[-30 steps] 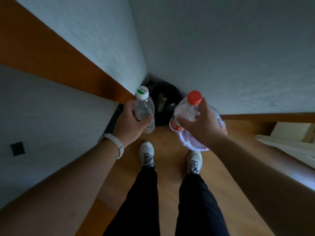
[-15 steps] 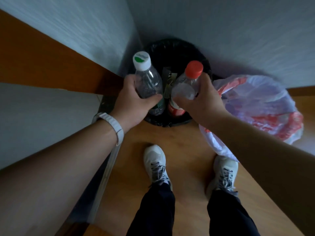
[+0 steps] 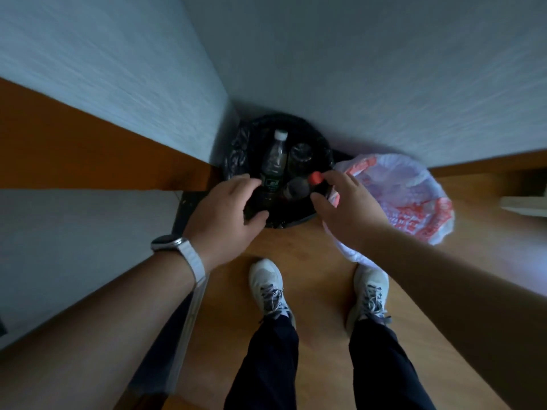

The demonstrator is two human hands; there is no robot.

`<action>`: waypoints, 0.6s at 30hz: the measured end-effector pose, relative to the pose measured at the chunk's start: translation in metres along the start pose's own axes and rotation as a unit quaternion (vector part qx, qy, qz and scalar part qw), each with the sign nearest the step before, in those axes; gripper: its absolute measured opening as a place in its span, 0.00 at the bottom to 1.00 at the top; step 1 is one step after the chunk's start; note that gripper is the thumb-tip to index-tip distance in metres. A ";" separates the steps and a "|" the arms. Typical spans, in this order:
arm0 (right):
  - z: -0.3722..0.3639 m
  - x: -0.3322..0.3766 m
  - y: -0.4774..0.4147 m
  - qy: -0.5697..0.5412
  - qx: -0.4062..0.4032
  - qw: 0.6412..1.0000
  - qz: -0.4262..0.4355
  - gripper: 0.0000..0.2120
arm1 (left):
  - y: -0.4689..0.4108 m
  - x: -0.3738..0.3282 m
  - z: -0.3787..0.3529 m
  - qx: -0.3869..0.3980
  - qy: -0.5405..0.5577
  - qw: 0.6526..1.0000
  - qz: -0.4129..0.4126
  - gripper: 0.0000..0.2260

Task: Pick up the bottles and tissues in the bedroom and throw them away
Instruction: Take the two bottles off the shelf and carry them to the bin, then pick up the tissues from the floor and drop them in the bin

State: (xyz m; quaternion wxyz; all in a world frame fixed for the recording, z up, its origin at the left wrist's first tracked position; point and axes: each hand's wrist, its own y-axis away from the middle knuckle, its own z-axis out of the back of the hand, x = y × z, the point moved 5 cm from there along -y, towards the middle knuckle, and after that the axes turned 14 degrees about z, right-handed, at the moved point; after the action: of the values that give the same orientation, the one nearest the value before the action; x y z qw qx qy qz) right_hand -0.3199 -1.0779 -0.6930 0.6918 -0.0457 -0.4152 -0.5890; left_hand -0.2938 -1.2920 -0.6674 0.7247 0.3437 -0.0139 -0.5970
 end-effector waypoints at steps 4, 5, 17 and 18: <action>0.059 0.057 0.038 0.085 0.031 0.995 0.042 0.24 | 0.039 -0.032 0.073 -0.041 -0.056 0.997 -0.037 0.24; 0.074 0.073 0.048 0.104 0.035 0.992 0.055 0.25 | 0.050 -0.041 0.090 -0.053 -0.071 0.995 -0.047 0.24; 0.217 0.218 0.191 0.256 -0.005 0.957 0.135 0.26 | 0.179 -0.136 0.238 -0.125 -0.145 0.970 -0.152 0.24; 0.227 0.226 0.204 0.263 -0.009 0.955 0.138 0.27 | 0.189 -0.148 0.247 -0.131 -0.157 0.964 -0.170 0.24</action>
State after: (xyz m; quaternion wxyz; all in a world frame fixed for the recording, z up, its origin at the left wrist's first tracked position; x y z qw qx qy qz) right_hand -0.2728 -1.0667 -0.3168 0.8507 0.0481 -0.2029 -0.4825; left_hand -0.2805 -1.2722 -0.3241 0.6401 0.1451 0.0089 -0.7544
